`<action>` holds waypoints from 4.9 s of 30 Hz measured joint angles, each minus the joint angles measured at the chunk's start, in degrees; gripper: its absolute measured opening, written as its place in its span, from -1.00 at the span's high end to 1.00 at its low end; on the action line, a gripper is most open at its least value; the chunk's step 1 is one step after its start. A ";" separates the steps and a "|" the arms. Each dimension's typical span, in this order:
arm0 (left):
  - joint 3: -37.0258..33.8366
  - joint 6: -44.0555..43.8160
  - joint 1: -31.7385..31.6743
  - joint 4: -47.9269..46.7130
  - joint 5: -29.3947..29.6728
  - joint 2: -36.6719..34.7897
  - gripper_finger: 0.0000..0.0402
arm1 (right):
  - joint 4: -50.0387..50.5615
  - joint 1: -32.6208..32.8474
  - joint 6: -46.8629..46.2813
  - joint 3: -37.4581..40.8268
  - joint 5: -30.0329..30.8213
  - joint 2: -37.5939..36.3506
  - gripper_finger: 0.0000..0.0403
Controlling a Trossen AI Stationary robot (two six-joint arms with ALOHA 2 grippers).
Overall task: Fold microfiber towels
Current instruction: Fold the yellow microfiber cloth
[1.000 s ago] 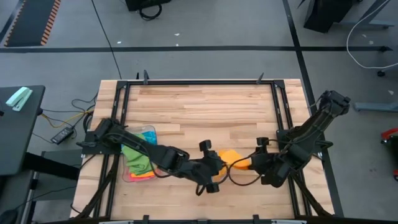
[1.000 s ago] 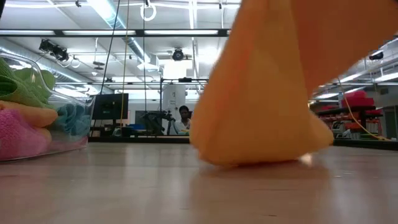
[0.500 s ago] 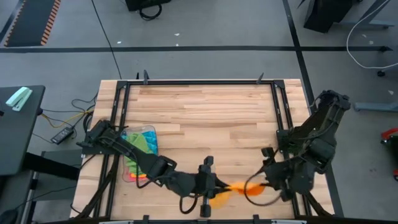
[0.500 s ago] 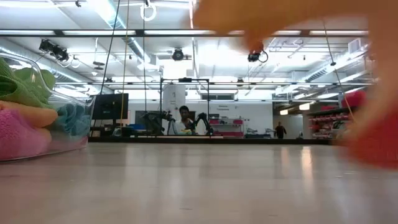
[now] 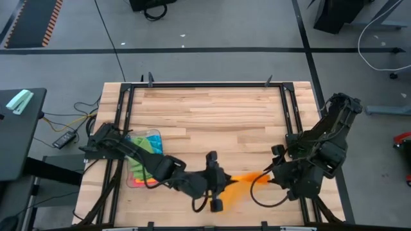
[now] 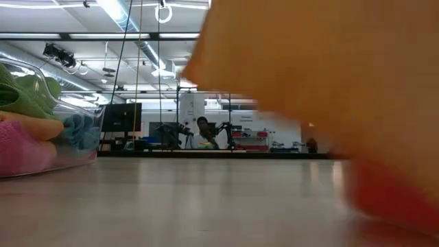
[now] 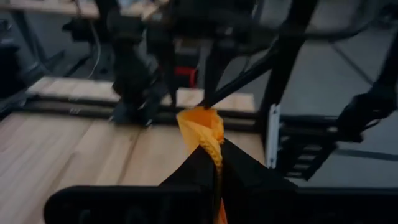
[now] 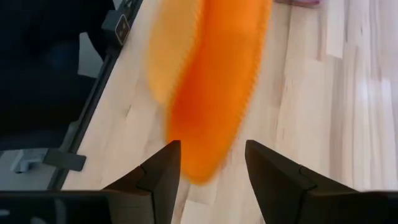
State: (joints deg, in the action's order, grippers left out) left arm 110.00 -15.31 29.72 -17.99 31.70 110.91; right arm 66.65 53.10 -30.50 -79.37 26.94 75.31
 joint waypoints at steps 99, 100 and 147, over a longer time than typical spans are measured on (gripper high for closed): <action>-0.02 -11.24 -4.30 -15.65 1.24 2.85 0.89 | -15.96 -12.02 -1.02 20.44 -5.10 3.82 0.79; -0.03 -11.16 -4.11 -16.28 0.98 2.85 0.88 | -16.00 -12.02 -0.95 20.43 -5.58 3.82 0.84; 0.09 36.62 -16.16 -12.38 13.76 -2.60 0.90 | 8.91 -32.61 27.72 -2.44 28.81 3.76 0.95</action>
State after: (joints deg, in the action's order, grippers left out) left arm 110.08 21.31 13.55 -30.36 45.46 108.31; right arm 75.56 20.49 -2.78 -81.81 55.75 79.07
